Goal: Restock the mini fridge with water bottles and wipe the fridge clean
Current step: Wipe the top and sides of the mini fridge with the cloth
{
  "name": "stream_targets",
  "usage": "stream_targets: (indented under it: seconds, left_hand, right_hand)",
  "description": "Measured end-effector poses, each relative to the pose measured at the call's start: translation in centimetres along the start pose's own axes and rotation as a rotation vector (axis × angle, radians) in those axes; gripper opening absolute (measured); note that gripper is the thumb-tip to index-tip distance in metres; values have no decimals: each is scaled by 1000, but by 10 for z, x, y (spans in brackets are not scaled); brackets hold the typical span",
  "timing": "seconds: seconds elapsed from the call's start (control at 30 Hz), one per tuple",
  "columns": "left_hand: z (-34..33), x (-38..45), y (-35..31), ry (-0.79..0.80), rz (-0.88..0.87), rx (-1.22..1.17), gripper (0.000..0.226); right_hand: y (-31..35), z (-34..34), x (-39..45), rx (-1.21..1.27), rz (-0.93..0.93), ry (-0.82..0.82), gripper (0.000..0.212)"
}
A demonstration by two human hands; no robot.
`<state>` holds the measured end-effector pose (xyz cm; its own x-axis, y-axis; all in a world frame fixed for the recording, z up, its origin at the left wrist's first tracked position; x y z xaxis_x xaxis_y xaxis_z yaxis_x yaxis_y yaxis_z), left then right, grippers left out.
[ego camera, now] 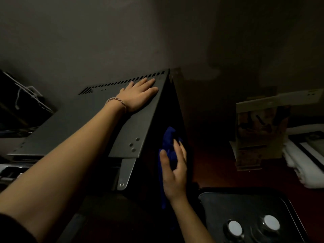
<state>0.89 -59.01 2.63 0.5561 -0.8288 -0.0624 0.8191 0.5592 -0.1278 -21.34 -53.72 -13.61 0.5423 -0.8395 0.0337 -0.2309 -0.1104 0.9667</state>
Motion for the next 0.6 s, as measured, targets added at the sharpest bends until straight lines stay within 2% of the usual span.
stream_targets:
  seconds: [0.17, 0.3, 0.43, 0.6]
  left_hand:
    - [2, -1, -4, -3, 18, 14, 93]
    - [2, -3, -6, -4, 17, 19, 93]
    - [3, -4, -7, 1, 15, 10, 80]
    - [5, -9, -10, 3, 10, 4, 85]
  right_hand:
    - [15, -5, 68, -21, 95, -22, 93]
    - [5, -6, 132, -24, 79, -24, 76]
    - [-27, -1, 176, 23, -74, -27, 68]
    - [-82, 15, 180, -4, -318, -62, 75]
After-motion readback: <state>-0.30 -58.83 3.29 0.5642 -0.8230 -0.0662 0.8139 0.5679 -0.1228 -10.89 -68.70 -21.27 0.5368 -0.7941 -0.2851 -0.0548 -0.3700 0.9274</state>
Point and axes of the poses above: each hand's wrist, its own x-axis towards the middle knuckle, its own z-axis out of the back of the hand, y = z × x, the point moved 5 cm from there along x, towards the middle knuckle
